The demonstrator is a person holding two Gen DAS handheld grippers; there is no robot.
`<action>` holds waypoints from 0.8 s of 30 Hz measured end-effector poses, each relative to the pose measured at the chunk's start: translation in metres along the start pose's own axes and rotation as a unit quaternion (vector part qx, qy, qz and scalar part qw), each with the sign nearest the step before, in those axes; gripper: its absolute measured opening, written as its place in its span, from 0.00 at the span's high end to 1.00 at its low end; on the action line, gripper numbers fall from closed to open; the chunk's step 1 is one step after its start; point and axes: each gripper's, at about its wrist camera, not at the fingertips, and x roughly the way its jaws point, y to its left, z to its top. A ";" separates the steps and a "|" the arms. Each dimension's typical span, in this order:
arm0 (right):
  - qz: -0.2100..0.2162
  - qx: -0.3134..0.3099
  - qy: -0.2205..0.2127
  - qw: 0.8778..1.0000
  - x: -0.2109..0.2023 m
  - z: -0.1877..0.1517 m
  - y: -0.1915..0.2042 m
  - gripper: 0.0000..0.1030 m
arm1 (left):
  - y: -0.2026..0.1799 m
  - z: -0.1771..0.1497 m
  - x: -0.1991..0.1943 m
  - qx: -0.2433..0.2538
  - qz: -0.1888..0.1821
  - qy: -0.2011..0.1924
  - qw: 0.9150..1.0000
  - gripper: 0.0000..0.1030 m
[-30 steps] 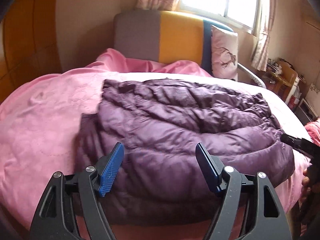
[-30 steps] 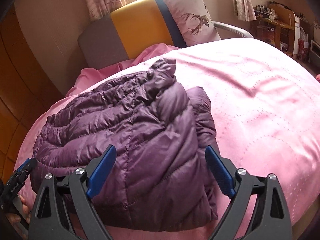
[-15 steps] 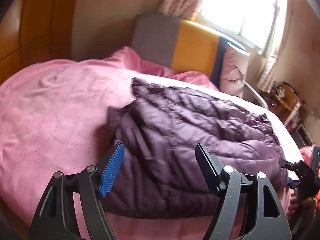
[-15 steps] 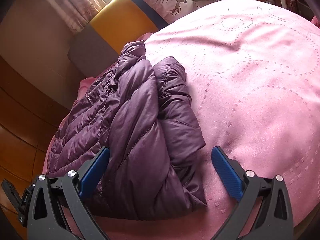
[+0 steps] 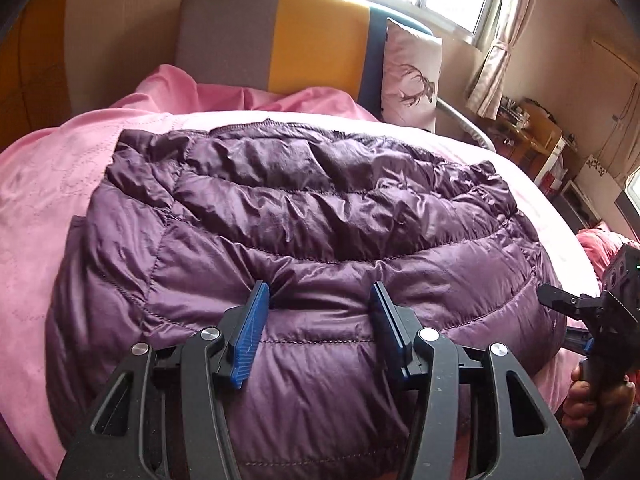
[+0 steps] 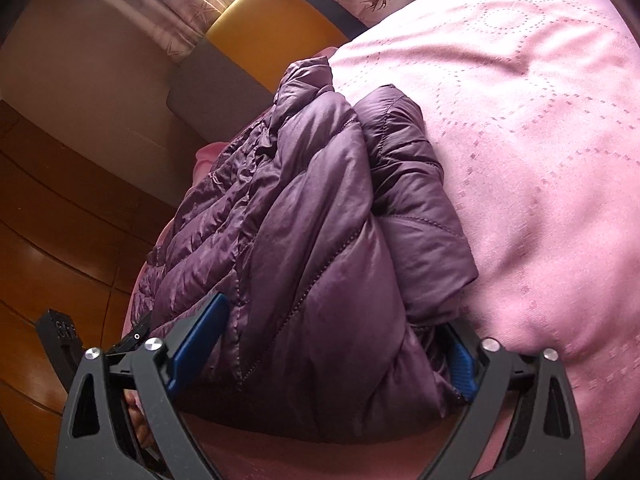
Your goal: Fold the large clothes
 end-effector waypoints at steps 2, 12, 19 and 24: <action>0.011 0.004 0.005 1.000 0.006 0.000 0.004 0.32 | 0.002 -0.002 0.006 -0.003 -0.004 0.008 1.000 0.50; 0.018 -0.062 -0.012 0.998 -0.010 0.005 0.068 0.62 | 0.019 -0.014 0.016 -0.046 -0.063 0.028 0.997 0.50; 0.037 -0.181 -0.022 0.983 -0.011 0.000 0.167 0.64 | 0.031 -0.021 0.016 -0.076 -0.108 0.032 0.991 0.51; 0.046 -0.264 0.004 0.963 0.028 -0.020 0.243 0.64 | 0.037 -0.027 0.014 -0.085 -0.127 0.032 0.988 0.51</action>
